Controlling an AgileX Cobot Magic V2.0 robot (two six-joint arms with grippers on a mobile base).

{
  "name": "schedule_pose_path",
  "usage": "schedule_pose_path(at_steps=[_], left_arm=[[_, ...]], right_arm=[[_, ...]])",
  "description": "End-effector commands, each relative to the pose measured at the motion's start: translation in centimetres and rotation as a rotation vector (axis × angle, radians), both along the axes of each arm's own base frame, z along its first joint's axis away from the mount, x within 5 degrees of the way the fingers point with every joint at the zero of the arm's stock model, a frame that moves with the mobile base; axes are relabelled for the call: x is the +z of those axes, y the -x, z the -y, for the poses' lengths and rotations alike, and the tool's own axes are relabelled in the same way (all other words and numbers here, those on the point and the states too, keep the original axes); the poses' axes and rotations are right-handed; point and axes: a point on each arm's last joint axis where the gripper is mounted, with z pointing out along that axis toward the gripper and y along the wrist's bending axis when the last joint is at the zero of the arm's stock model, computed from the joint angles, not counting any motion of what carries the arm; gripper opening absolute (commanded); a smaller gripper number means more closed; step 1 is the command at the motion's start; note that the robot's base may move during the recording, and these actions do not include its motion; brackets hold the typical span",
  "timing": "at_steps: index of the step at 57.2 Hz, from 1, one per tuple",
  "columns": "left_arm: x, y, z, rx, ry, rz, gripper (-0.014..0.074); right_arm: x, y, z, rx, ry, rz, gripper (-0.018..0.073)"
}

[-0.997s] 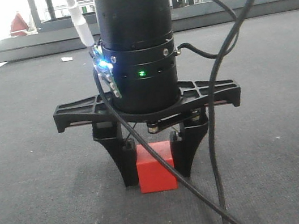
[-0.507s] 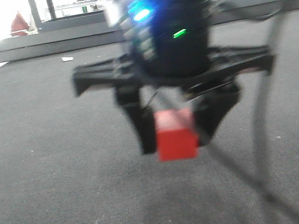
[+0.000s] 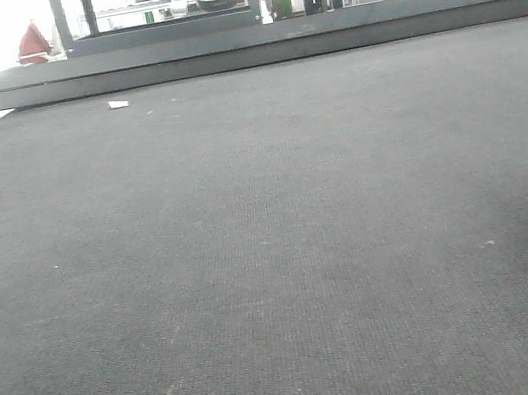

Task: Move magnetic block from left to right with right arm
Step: 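Close the right gripper on the red cube and lift it, then hold the red cube raised in the right gripper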

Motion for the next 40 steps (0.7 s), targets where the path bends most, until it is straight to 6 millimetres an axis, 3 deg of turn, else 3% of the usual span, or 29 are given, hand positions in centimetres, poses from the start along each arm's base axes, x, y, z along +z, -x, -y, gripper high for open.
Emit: schedule_pose_path(at_steps=[1, 13, 27, 40], left_arm=[[0.5, 0.1, -0.1, 0.007, 0.007, 0.082, -0.0126], [0.5, 0.1, -0.1, 0.007, 0.007, 0.082, -0.0126], [0.5, 0.1, -0.1, 0.007, 0.007, 0.082, -0.0126], [0.5, 0.1, -0.1, 0.007, 0.007, 0.082, -0.0126]], right_arm=[[1.7, 0.7, 1.7, -0.001, -0.025, 0.215, 0.0258], [2.4, 3.5, 4.5, -0.139, -0.035, 0.545, 0.0258], [3.0, 8.1, 5.4, -0.162, -0.044, 0.893, 0.0258], [2.8, 11.8, 5.9, -0.156, -0.031, 1.085, 0.0258]])
